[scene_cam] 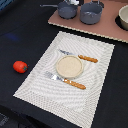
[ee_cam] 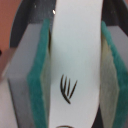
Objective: Place the pan onto the stove and place the fish and sausage into the pan.
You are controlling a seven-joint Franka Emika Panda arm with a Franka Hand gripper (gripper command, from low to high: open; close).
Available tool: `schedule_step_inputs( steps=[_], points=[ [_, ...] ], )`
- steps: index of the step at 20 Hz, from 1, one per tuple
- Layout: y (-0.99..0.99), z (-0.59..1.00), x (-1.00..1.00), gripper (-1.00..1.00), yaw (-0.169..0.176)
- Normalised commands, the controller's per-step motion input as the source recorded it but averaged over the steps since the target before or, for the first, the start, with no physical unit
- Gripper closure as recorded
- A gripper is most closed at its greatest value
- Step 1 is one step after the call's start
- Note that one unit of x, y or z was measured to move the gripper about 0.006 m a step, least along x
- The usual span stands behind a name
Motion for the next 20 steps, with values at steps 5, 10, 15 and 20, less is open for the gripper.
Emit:
schedule_step_inputs(
  steps=[5, 10, 15, 20],
  points=[
    [0.24, -0.14, -0.15, 1.0, 0.0],
    [0.27, 0.0, -0.02, -1.0, 0.0],
    [-0.09, 0.13, -0.21, -1.0, 0.002],
    [-0.45, 0.48, -0.06, -1.0, 0.0]
  ],
)
